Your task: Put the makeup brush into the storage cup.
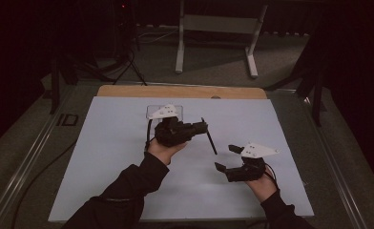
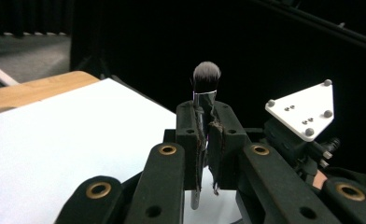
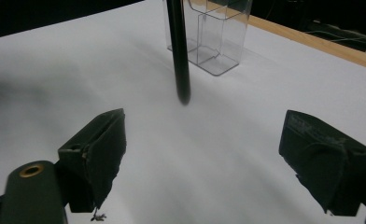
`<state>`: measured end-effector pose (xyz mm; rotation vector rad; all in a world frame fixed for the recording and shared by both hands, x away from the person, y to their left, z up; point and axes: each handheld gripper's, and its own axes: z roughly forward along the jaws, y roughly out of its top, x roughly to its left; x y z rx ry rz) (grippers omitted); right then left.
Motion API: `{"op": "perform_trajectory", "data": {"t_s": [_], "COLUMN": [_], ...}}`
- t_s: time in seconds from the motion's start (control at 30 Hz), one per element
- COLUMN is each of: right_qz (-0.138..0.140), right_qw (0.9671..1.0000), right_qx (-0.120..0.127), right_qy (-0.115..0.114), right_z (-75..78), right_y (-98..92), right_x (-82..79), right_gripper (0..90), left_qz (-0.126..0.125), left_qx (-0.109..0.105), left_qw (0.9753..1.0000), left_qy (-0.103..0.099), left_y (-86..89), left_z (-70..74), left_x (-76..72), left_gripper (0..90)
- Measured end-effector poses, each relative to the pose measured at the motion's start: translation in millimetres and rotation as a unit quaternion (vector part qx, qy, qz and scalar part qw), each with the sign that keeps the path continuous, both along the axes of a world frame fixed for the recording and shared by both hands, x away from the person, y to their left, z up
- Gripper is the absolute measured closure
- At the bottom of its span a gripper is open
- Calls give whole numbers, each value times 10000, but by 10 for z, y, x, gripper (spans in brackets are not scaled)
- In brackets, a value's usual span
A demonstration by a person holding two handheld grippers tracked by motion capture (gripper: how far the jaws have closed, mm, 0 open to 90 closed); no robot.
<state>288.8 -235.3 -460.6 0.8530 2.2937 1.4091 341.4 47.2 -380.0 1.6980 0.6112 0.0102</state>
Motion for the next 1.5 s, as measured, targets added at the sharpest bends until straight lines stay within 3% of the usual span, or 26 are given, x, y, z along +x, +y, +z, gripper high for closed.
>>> {"op": "perform_trajectory", "data": {"t_s": [0.27,0.4,0.53,0.8,0.97,1.3,1.5], "right_qz": [-49,-13,1,-9,22,124,109], "right_qw": [10000,9999,9999,9999,9999,9998,9998], "right_qx": [52,84,111,159,157,150,163], "right_qy": [-69,-69,-52,-15,-9,11,-41], "right_z": [11,13,13,9,2,-7,5], "right_y": [-16,-14,-18,-28,-19,2,-5], "right_x": [-1,-1,4,11,12,10,8], "right_gripper": [154,146,143,143,145,144,146], "left_qz": [149,268,346,552,719,1048,1402], "left_qx": [400,646,718,1016,1073,1277,1332], "left_qw": [9983,9959,9952,9910,9893,9836,9787], "left_qy": [-390,-566,-570,-677,-676,-721,-693], "left_y": [18,29,63,162,259,421,568], "left_z": [106,151,180,223,269,419,537], "left_x": [-56,-75,-67,-59,-41,10,86], "left_gripper": [853,853,853,853,853,853,853]}}
